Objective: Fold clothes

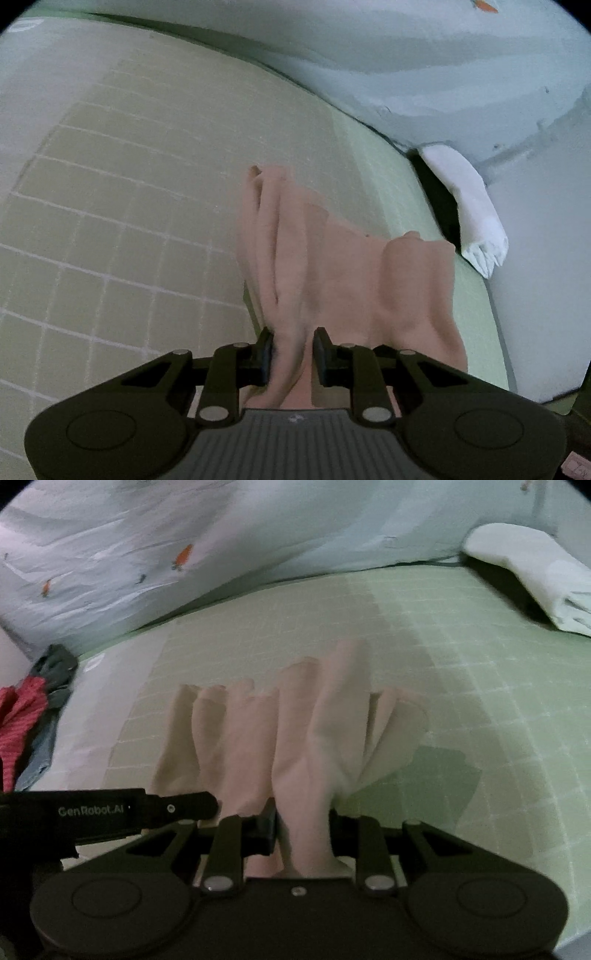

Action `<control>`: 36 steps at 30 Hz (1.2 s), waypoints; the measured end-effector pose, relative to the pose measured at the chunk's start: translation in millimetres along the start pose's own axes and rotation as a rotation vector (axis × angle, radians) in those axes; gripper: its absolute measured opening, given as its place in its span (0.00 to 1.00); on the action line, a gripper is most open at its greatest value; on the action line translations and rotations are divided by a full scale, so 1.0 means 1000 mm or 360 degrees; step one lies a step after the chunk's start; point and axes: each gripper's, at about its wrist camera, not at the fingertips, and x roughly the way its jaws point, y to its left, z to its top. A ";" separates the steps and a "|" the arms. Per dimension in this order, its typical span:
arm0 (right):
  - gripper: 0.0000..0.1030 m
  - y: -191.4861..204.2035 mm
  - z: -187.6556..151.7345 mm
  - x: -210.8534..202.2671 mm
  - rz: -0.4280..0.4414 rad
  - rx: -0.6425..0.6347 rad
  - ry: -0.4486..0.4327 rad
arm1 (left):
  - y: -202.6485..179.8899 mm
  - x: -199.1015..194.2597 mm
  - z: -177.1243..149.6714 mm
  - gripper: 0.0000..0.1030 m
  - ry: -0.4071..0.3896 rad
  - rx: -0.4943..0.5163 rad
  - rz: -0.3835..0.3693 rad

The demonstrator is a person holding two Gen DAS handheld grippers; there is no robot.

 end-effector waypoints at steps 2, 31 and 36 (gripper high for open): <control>0.23 -0.009 -0.006 -0.007 -0.0040 0.0011 0.0000 | -0.008 0.006 -0.003 0.23 0.0025 0.0022 -0.0024; 0.23 -0.368 0.155 -0.105 -0.0236 -0.0062 -0.0626 | -0.378 0.205 0.077 0.16 -0.0252 0.0403 -0.0383; 0.23 -0.408 0.237 -0.096 -0.0145 -0.0097 -0.0805 | -0.416 0.227 0.154 0.16 -0.0437 0.0449 -0.0399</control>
